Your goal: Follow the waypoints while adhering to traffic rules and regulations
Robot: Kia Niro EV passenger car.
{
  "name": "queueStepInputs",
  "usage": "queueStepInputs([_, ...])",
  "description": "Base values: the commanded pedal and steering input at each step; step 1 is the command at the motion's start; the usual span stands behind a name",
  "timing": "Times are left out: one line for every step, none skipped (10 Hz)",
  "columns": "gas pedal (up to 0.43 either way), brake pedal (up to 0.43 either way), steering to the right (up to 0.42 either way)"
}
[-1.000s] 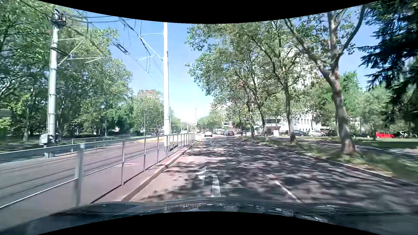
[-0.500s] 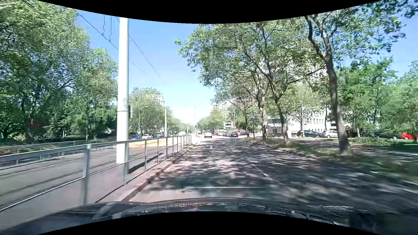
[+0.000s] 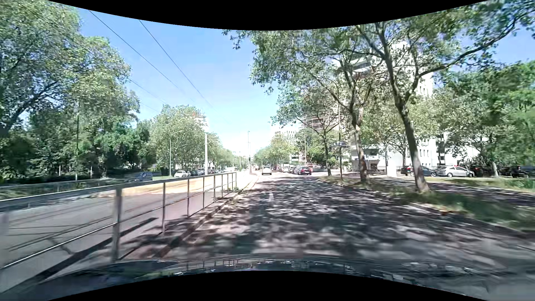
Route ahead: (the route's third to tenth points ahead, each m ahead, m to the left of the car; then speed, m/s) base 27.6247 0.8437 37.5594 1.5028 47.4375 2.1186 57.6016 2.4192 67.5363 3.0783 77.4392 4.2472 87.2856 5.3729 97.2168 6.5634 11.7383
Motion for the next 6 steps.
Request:
queueStepInputs([0.067, 0.0, -0.008])
queueStepInputs([0.067, 0.0, -0.008])
queueStepInputs([0.067, 0.0, -0.008])
queueStepInputs([0.067, 0.0, -0.008])
queueStepInputs([0.067, 0.0, -0.008])
queueStepInputs([0.067, 0.0, -0.008])
